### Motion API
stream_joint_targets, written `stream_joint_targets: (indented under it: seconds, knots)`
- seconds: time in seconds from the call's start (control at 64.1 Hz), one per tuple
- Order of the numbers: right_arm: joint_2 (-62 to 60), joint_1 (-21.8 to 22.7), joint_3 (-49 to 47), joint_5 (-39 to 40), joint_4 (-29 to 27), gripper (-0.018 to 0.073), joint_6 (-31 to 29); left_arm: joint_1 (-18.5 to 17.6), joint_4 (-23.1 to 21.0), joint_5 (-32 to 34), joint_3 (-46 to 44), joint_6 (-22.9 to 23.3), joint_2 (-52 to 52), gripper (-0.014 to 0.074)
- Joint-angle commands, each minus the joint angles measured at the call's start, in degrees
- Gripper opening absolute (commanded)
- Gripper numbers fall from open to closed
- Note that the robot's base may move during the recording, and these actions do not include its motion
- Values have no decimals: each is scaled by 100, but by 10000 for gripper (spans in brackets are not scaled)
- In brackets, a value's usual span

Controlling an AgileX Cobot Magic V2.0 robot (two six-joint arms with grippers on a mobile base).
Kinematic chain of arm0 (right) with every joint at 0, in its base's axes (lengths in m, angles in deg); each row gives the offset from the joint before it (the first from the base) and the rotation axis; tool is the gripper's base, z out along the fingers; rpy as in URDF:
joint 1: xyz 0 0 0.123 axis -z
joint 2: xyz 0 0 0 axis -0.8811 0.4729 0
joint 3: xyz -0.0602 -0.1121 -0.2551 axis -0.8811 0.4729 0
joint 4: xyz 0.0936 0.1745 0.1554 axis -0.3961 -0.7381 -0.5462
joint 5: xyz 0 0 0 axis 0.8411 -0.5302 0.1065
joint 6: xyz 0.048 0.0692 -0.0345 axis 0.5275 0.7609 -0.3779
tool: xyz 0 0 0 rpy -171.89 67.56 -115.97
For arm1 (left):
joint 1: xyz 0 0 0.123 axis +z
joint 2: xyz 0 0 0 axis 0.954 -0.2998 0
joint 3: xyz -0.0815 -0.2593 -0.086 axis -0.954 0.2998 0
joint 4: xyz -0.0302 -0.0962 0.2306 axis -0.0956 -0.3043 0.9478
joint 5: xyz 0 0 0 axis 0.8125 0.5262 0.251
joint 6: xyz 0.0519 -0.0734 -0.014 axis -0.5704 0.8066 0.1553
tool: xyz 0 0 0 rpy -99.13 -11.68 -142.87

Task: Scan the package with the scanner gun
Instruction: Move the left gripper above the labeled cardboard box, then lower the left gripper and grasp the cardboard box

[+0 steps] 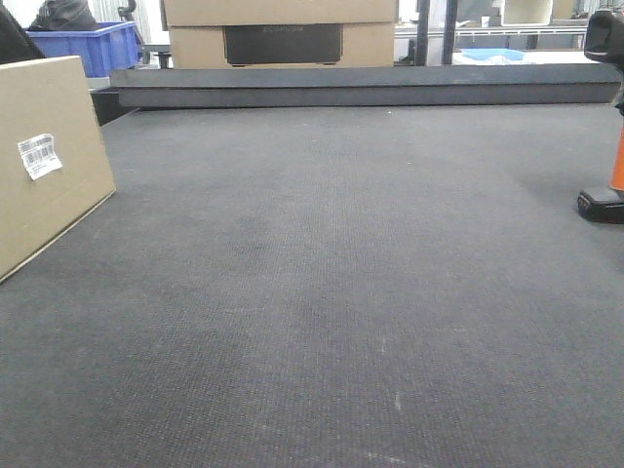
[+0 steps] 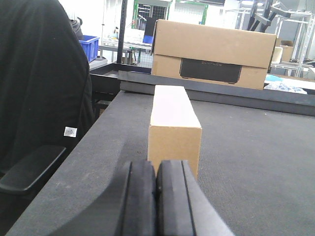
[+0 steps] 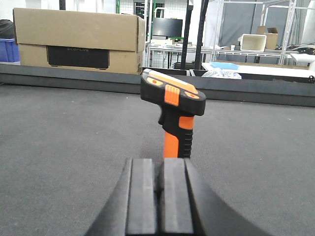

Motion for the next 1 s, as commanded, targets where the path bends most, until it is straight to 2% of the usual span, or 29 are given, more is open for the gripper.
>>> stream_joint_targets:
  seconds: [0.0,0.094,0.14,0.234,0.374,0.514,0.717,0.842,0.982]
  knots:
    - [-14,-6,0,120,-12,-162,-39,-3,-301,0,-107,8,16,-111]
    - [-14,-6,0,120,-12,-162,-39,-3,-404,-646,-689,8,-33,-111]
    - [-14,-6,0,120,-12,-162,-39,-3,-378,-1187,-1101,8,-218,-111]
    - [-14,-6,0,120,-12,-162,-39,-3,-355,-2203,-2016,8,-874,-111]
    - [-14,-6,0,120,-12,-162,-39,-3,-273,-3162,-3157,8,-2194,-111]
    - [-14,-6,0,120,-12,-162,-39,-3,-184,-3311,-3970,8,-3471,-111]
    - [-14,-6,0,120,-12,-162,-39,-3,-184,-3314,-4744,8,-4621,-111]
    - [-14,-6,0,120,-12,-162,-39,-3,-184,-4030,-5561,8,-5613,-111]
    - [-14,-6,0,120,-12,-162,-39,-3,-96,-4494,-6478,-7,-6620,-111]
